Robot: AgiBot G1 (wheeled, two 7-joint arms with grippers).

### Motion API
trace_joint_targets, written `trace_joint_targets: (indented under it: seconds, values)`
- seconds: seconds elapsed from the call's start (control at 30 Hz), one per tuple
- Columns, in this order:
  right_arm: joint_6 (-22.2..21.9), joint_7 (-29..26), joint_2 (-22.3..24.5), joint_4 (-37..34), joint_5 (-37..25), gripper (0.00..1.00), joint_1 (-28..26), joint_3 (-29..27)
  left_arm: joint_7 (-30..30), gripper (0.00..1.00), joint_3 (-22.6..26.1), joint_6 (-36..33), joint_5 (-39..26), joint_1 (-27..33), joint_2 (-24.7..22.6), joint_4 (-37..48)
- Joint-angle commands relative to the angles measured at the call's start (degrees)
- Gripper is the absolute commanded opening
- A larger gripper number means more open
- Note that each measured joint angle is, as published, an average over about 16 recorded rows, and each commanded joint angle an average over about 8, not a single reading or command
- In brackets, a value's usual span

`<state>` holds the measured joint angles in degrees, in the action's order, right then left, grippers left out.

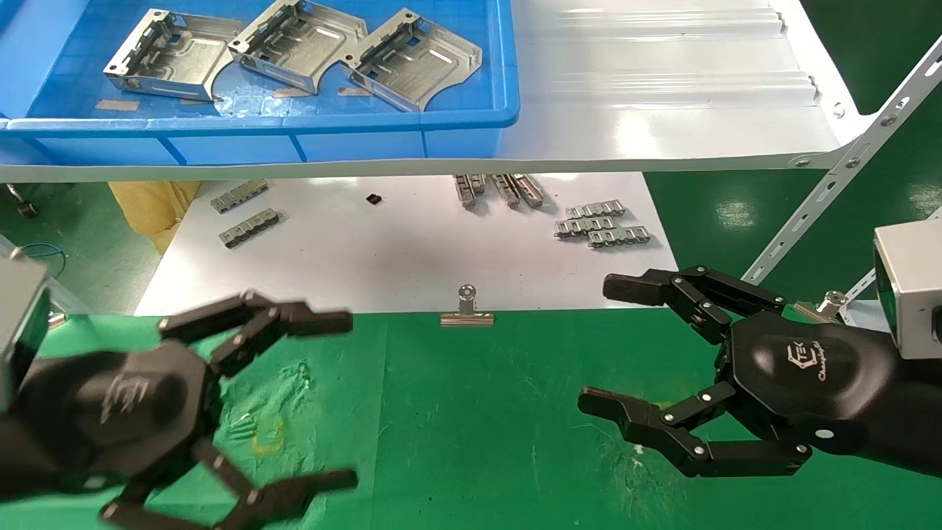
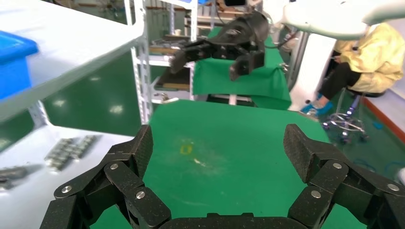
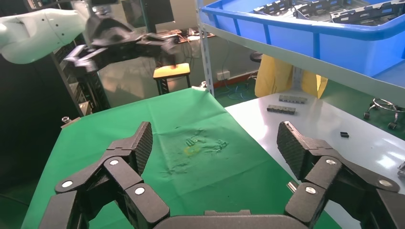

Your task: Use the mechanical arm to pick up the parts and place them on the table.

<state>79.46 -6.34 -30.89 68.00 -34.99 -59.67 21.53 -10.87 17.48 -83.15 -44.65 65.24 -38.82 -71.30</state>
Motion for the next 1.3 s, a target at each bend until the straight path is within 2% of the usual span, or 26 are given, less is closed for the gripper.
trace_joint_targets:
  seconds: [0.03,0.5,0.73,1.07,1.3]
  values:
    - [0.0,0.0,0.0,0.0,0.0,0.00,0.0,0.0,0.0,1.00,0.6,1.1,-1.3,1.3,-1.5,0.6]
    - [0.0,0.0,0.0,0.0,0.0,0.00,0.0,0.0,0.2,1.00,2.1,8.4,-5.5,12.3,-10.7,11.6]
    - [0.0,0.0,0.0,0.0,0.0,0.00,0.0,0.0,0.4,1.00,4.0,13.5,-10.9,21.1,-15.2,19.7]
    - [0.0,0.0,0.0,0.0,0.0,0.00,0.0,0.0,-0.8,1.00,11.3,19.3,-24.2,39.4,-24.4,38.8]
    - [0.0,0.0,0.0,0.0,0.0,0.00,0.0,0.0,-0.9,0.98,14.7,21.0,-29.8,47.4,-29.6,52.8]
